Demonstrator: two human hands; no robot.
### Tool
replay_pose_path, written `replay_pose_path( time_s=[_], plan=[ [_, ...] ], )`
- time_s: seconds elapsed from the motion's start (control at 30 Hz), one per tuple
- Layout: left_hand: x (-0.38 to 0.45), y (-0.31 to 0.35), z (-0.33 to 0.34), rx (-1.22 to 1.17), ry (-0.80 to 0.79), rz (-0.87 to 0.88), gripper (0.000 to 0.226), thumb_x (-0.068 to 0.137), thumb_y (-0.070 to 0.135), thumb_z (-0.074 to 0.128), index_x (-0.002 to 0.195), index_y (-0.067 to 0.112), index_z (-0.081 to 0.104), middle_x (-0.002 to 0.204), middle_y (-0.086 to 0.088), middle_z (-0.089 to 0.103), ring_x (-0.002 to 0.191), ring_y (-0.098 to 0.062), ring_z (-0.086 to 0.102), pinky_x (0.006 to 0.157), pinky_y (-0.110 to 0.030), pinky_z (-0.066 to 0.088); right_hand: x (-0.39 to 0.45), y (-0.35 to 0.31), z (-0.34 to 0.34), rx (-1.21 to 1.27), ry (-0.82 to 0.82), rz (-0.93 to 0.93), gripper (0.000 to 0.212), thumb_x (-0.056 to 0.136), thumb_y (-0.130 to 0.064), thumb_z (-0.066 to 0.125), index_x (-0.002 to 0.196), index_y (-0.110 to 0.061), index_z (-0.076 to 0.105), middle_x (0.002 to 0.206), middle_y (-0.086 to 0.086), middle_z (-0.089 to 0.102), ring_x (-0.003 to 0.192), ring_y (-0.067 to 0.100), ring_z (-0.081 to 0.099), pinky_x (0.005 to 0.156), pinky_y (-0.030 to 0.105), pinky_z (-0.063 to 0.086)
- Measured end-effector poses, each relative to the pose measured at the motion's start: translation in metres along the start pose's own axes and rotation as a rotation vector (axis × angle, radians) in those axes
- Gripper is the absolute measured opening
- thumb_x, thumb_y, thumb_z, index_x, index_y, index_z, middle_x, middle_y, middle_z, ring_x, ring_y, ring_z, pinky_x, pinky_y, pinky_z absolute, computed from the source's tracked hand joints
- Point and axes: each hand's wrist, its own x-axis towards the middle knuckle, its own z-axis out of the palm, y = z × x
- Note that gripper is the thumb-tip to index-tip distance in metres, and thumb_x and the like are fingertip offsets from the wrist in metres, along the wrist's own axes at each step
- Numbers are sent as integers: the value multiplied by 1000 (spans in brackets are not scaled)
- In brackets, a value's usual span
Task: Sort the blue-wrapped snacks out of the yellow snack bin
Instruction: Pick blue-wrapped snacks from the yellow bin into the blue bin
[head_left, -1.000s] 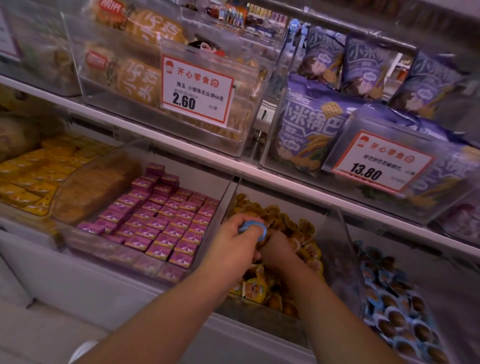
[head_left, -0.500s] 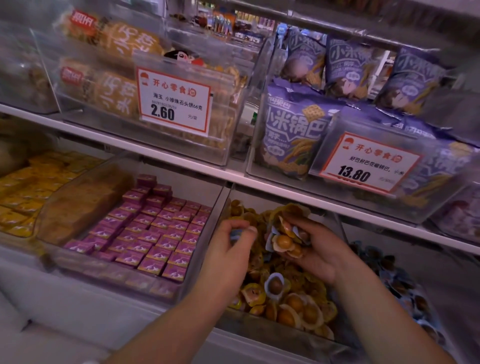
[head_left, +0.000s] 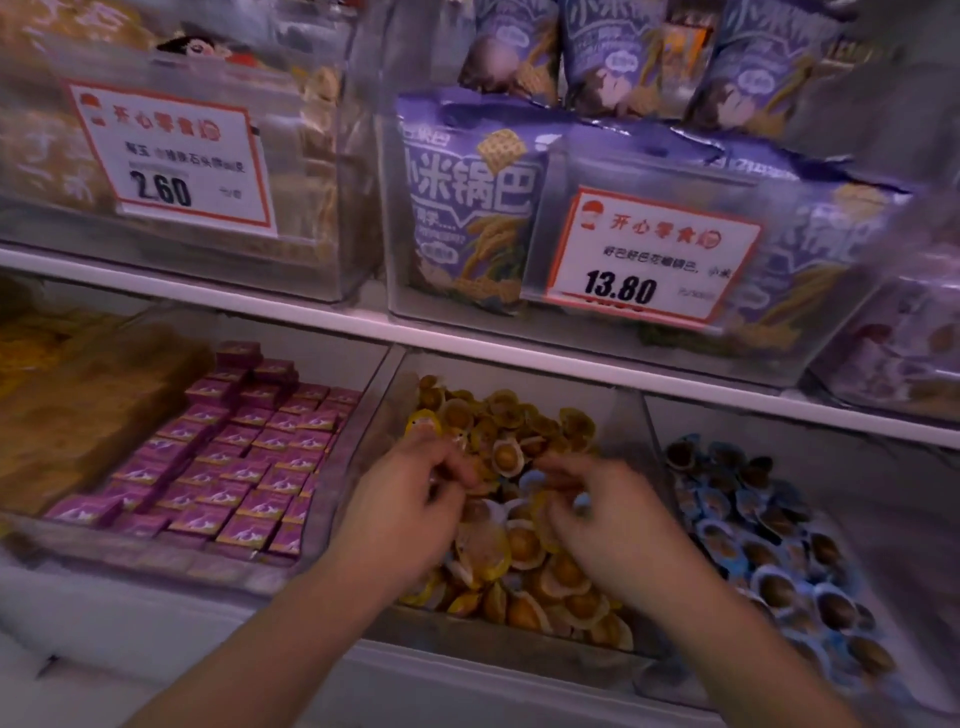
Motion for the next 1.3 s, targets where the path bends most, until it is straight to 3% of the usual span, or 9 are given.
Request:
replay_pose_path(
  time_s=[0.17,0.3,0.43,0.6,0.7,0.83,1.0,1.17,1.3],
  plan=[
    [8,-3,4,326,-178,163,20,86,43,54,94,31,68,88,13,53,83,-11,61,69,-34,52,12,4,-21,-203,332,-216,18,91,-15,63,98,-25,76,93,-4,76,82,14,69,78,24,52],
    [14,-6,8,591,-280,250,42,88,68,44,107,36,62,98,12,55,94,-13,61,72,-36,53,17,12,-31,-257,173,-216,17,92,-41,61,101,-34,73,95,-8,75,88,17,68,73,32,55],
    [19,-9,9,496,-309,234,29,86,58,59,103,34,60,99,12,50,94,-14,60,76,-35,50,24,15,-12,-562,-42,-255,36,89,-58,54,112,-32,61,104,-1,61,94,25,62,64,32,42],
    [20,-2,-3,-8,101,34,14,92,41,61,89,28,58,73,5,62,65,-1,60,58,-23,47,31,17,-6,-574,-200,-235,46,88,-61,50,125,-34,56,112,0,57,100,28,61,70,39,49],
    [18,3,-10,-253,112,-113,16,96,37,58,89,22,57,56,-5,60,48,-11,57,48,-32,45,30,11,9,-499,-280,-211,37,92,-45,54,126,-30,57,116,5,56,107,31,56,83,44,50],
    [5,1,-11,-10,-24,30,4,95,29,59,97,27,57,79,8,63,70,-6,60,64,-32,48,35,9,16,-401,-298,-141,21,90,-33,58,103,-23,71,104,7,63,97,27,60,81,41,53],
    [0,-4,-10,631,-433,131,44,87,59,59,118,28,57,113,3,48,105,-20,55,85,-30,45,40,7,1,-260,-80,-70,14,91,-37,61,91,-23,61,92,-2,62,86,18,59,64,27,39],
    [5,-3,-16,630,-479,155,42,84,61,60,113,32,58,114,3,50,106,-21,55,80,-28,40,49,8,-17,-188,47,60,21,96,-32,50,108,-20,62,106,5,64,90,29,63,72,32,50],
    [3,-2,-13,403,-311,139,24,86,50,65,88,31,51,98,6,56,94,-17,58,75,-30,43,82,9,-13,-384,-160,182,34,97,-19,51,130,-15,59,136,12,56,118,30,57,98,34,48]
  ],
)
